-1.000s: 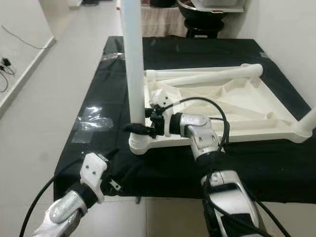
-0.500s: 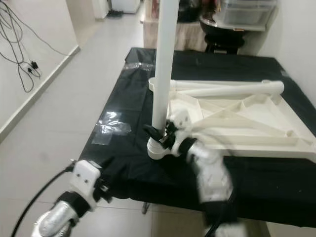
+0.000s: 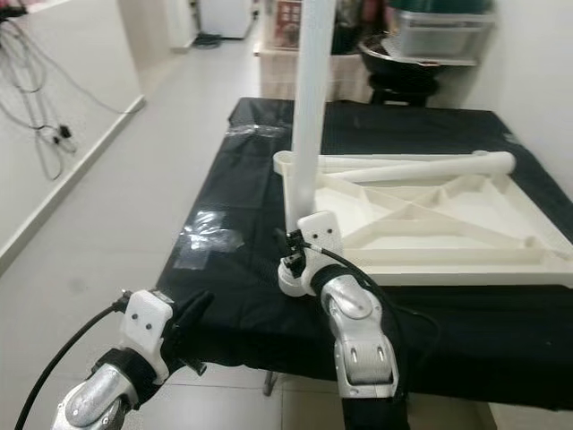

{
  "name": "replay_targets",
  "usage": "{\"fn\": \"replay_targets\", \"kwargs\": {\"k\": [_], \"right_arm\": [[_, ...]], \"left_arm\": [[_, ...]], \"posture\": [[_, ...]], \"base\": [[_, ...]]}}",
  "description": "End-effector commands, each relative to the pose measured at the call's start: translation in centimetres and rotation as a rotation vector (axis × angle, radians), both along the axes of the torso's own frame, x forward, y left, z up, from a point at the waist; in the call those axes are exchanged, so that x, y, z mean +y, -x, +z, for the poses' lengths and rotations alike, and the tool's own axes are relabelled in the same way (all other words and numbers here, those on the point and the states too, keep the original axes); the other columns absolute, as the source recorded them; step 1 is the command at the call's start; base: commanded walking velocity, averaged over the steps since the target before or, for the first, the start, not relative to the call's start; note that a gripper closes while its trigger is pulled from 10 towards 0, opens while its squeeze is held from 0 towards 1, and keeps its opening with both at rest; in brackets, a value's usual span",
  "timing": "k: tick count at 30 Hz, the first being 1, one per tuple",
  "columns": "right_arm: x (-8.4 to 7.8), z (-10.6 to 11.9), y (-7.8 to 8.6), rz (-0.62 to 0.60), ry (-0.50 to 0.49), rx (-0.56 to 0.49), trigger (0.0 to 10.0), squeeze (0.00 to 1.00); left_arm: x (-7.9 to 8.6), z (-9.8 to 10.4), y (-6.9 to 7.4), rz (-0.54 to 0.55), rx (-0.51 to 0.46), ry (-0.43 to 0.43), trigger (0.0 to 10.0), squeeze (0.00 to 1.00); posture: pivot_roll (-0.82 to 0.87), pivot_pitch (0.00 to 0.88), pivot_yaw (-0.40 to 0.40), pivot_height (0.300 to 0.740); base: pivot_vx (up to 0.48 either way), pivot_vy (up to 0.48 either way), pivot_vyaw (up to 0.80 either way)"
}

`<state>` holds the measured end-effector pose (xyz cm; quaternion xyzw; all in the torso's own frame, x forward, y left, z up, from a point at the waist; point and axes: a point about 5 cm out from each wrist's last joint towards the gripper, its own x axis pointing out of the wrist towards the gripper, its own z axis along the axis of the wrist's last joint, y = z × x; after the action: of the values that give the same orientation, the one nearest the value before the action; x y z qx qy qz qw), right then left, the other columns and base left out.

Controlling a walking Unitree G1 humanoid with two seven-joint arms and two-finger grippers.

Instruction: Building children table

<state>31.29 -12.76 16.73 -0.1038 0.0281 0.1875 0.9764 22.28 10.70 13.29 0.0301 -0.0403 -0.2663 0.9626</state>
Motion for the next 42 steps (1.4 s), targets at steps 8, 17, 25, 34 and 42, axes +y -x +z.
{"fn": "replay_targets", "kwargs": {"k": [8, 17, 25, 34, 42], "right_arm": [[1.1, 2.8, -0.8, 0.5, -0.082, -0.013, 10.0, 0.73], [0.3, 5.0, -2.7, 0.828, 0.053, 0.01, 10.0, 0.0], [0.2, 6.6, -4.2, 0.909, 0.034, 0.033, 0.0, 0.0], [-1.9, 4.9, -3.1, 1.019, -0.013, 0.137, 0.0, 0.0], [-1.1, -1.1, -2.0, 0.524, -0.043, 0.243, 0.0, 0.0]], "left_arm": [[-0.8, -0.6, -0.1, -0.091, 0.053, 0.02, 10.0, 0.0], [-1.2, -0.6, -0.2, -0.114, 0.051, 0.026, 10.0, 0.0], [-1.6, -0.5, -0.2, -0.118, 0.05, 0.035, 10.0, 0.0], [-1.9, -0.5, -0.1, -0.131, 0.055, 0.053, 10.0, 0.0], [-1.6, -0.6, 0.3, -0.135, 0.061, 0.062, 10.0, 0.0]], "posture": [[0.09, 0.118, -0.003, 0.74], [0.11, 0.111, -0.023, 0.74], [0.12, 0.118, -0.029, 0.74], [0.09, 0.124, -0.023, 0.74], [0.08, 0.136, -0.044, 0.74]], "base": [[0.0, 0.0, 0.0], [0.0, 0.0, 0.0], [0.0, 0.0, 0.0], [0.0, 0.0, 0.0], [0.0, 0.0, 0.0]]}}
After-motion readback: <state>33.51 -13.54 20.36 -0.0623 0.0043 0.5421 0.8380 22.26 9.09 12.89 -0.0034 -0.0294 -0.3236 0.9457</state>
